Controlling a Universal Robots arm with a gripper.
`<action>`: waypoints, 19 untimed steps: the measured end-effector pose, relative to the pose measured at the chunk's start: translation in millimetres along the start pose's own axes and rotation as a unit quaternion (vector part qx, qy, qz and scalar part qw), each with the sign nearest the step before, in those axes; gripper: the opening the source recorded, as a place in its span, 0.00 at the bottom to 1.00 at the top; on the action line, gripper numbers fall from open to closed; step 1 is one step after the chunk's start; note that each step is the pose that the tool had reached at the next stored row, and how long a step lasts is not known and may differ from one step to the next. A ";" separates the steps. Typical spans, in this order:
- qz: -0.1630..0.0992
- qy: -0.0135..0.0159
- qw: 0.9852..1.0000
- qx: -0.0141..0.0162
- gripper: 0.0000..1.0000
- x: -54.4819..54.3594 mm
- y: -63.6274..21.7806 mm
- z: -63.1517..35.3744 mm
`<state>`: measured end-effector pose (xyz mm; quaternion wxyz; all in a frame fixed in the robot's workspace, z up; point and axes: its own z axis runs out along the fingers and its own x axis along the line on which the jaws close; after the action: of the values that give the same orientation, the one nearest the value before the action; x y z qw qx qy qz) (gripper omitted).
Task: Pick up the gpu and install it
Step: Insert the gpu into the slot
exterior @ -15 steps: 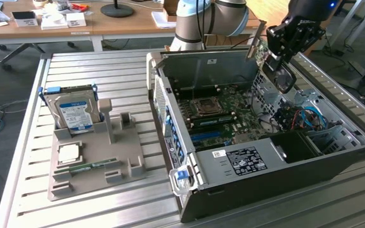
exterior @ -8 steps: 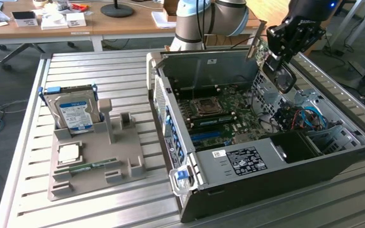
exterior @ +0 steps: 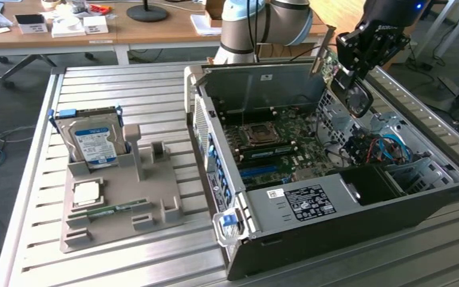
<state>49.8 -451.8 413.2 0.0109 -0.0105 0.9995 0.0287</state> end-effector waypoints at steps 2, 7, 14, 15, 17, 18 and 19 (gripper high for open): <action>0.000 0.000 1.000 0.000 0.27 0.0 0.0 0.0; 0.000 0.000 1.000 0.000 0.27 0.0 0.0 0.0; -0.016 0.001 1.000 0.000 0.27 0.0 0.0 0.1; -0.021 0.001 1.000 0.000 0.27 0.0 0.0 0.2; -0.033 0.002 0.999 -0.001 0.27 0.0 0.0 0.2; -0.039 0.002 0.999 -0.001 0.27 0.0 0.0 0.3; -0.045 0.003 0.999 -0.001 0.27 0.0 -0.1 0.3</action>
<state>49.8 -451.8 412.9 0.0096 -0.0561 0.9980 0.0292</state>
